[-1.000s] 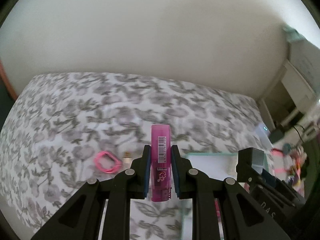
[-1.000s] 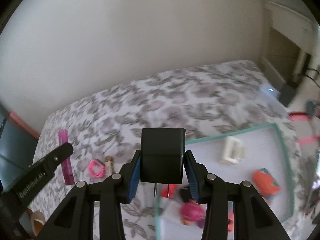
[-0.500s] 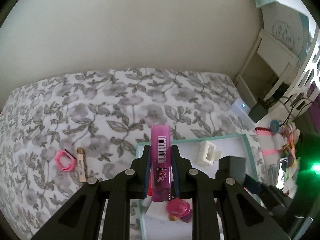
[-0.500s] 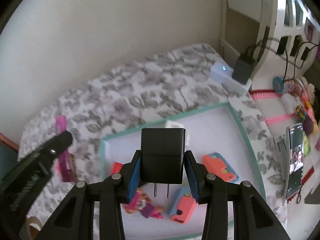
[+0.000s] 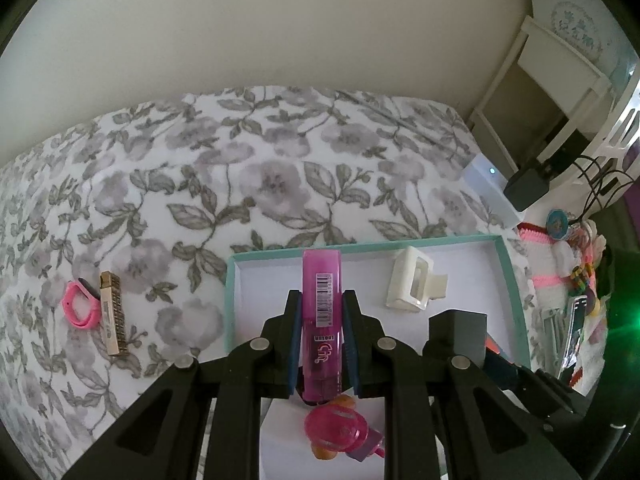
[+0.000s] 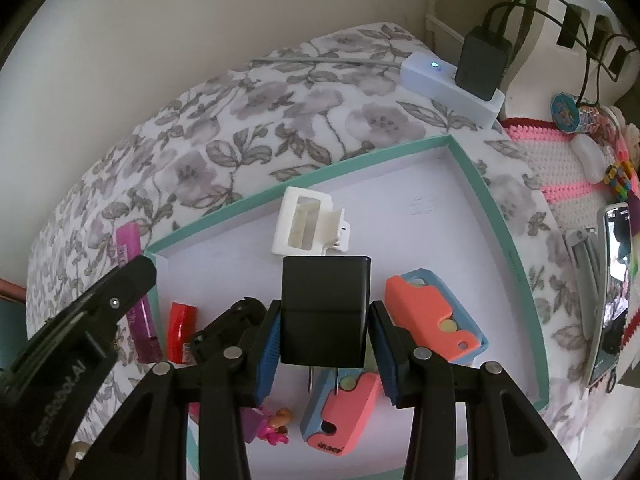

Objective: Organize rigid objects
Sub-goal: 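Lower the charger cube and pink stick into the tray and open both tools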

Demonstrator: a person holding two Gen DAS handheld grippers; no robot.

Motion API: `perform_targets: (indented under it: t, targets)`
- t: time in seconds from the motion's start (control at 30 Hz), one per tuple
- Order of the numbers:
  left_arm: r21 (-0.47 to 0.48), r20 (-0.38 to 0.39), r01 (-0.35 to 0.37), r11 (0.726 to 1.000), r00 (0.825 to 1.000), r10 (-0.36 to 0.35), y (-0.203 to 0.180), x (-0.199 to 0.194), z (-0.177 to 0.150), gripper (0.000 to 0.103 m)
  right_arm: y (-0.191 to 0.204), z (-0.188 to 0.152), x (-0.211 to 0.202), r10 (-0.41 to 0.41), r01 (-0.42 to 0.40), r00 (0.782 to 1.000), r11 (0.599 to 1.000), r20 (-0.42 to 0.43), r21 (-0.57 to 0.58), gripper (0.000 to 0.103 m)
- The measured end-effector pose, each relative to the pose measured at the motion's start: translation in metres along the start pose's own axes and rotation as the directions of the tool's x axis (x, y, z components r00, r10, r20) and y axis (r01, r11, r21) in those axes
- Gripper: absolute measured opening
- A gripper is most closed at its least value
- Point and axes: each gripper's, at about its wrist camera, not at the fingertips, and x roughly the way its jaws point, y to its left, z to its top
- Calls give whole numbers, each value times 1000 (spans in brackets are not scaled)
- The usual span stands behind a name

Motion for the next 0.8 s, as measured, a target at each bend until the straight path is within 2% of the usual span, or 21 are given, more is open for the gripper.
perform_targets:
  t: [0.3,0.7,0.8]
  targets:
    - [-3,-38,0,1000,999,0,2,18,-3,20,-3,0,11,-7,7,999,1000,-32,-2,45]
    - [-7,-72,-15,1000,997,15,3,22,-5,20,-5,0,15,-20,20,998,1000,-57,7,45]
    - [-13,-82,-18,1000,996,17,5,22,-4,23,-5,0,16,-25,25,998,1000,-64,7,45]
